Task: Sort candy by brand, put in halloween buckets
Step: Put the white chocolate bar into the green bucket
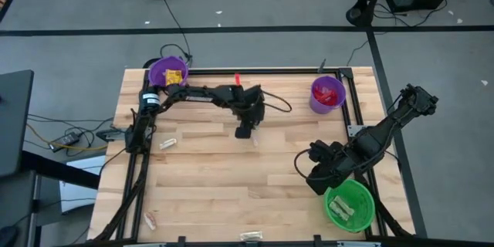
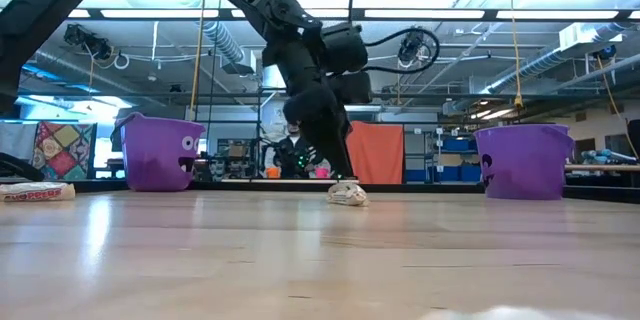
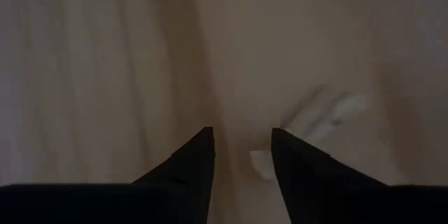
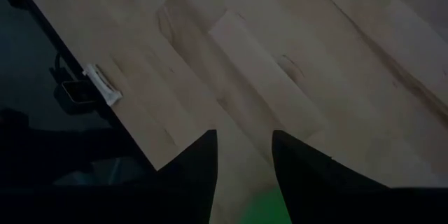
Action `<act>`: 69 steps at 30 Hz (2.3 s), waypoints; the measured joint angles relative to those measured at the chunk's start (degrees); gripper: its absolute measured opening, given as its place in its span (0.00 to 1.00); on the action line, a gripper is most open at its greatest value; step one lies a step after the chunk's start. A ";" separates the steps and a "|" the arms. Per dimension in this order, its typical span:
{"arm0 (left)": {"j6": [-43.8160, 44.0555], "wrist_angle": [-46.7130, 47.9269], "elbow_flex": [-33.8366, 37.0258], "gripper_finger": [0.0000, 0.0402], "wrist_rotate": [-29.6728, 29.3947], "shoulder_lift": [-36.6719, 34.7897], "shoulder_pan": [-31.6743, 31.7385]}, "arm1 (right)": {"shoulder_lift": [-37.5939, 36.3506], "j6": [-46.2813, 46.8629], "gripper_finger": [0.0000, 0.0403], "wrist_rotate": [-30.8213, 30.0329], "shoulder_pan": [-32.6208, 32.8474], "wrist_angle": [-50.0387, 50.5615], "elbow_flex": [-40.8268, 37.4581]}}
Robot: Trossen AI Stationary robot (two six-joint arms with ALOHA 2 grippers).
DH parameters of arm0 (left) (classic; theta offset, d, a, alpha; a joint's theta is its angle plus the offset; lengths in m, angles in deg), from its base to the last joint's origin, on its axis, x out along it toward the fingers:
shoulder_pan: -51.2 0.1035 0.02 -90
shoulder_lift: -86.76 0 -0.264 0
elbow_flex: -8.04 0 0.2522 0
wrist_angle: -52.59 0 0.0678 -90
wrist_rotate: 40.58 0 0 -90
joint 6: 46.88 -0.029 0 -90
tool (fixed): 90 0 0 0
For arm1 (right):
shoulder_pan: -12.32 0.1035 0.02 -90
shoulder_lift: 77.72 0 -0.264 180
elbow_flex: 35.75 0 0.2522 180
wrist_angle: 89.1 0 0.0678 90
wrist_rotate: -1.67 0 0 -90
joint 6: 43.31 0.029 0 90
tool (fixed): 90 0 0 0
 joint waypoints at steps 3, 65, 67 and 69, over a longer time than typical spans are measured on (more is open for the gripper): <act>-2.41 1.94 0.00 0.37 10.25 0.00 2.17 | 0.01 -1.78 0.37 1.87 -1.21 0.02 0.00; -28.94 -2.75 1.55 0.31 -3.62 1.34 -3.39 | 0.00 -14.91 0.37 7.45 -12.15 -0.60 0.00; -28.93 -4.14 1.40 0.31 -3.41 2.46 -3.39 | -0.02 -15.01 0.37 7.43 -12.15 -0.60 0.02; -28.66 -3.14 1.40 0.31 -3.33 3.53 -3.68 | 0.00 -15.01 0.37 7.46 -12.15 -0.65 0.01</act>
